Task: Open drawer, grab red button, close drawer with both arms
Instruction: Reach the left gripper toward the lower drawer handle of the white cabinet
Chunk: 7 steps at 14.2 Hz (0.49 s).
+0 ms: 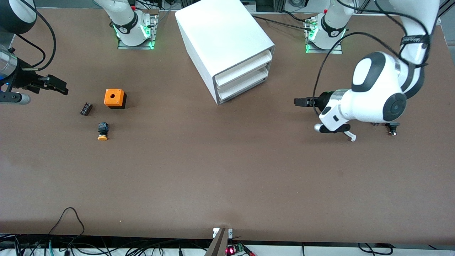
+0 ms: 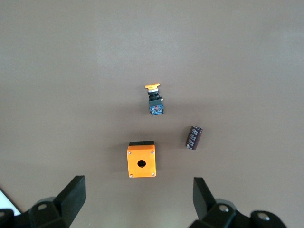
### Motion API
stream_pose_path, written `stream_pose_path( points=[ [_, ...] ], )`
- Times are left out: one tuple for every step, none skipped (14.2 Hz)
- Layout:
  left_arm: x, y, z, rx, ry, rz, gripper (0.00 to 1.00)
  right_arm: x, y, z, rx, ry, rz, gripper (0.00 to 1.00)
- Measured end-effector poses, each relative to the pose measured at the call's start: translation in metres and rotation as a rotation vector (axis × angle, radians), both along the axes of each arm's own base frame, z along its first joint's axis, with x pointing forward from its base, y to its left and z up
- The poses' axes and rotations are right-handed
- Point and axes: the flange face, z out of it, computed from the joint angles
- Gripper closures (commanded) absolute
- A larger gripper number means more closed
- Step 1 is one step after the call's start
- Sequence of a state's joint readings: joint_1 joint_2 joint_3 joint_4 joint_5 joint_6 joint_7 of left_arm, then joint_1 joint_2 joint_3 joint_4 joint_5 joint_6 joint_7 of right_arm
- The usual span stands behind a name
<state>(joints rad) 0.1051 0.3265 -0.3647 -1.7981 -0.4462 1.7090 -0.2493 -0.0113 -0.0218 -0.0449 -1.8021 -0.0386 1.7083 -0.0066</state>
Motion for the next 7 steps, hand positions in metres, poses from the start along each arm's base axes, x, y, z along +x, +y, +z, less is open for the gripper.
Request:
stream_pose_path(
  points=[
    [-0.006,-0.004,-0.015,-0.064,0.014,-0.006,0.00,0.000,0.000,0.000,0.000,0.000,-0.001,0.00],
    [-0.014,-0.008,-0.031,-0.132,0.022,-0.033,0.00,0.001,0.000,-0.001,0.000,0.000,-0.001,0.00],
    [-0.024,-0.010,-0.046,-0.201,0.028,-0.062,0.00,0.001,0.001,0.000,0.000,-0.001,0.000,0.00],
    [-0.034,-0.013,-0.062,-0.271,0.035,-0.084,0.00,0.001,0.001,0.001,0.000,-0.004,0.001,0.00],
    [-0.045,-0.016,-0.078,-0.338,0.038,-0.101,0.00,0.001,0.002,0.001,0.002,-0.006,0.001,0.00],
    [-0.057,-0.018,-0.095,-0.400,0.039,-0.115,0.00,0.002,0.003,0.002,0.008,-0.008,0.001,0.00],
    [-0.069,-0.020,-0.109,-0.455,0.039,-0.125,0.00,0.002,0.005,0.002,0.018,-0.009,-0.001,0.00]
  ],
)
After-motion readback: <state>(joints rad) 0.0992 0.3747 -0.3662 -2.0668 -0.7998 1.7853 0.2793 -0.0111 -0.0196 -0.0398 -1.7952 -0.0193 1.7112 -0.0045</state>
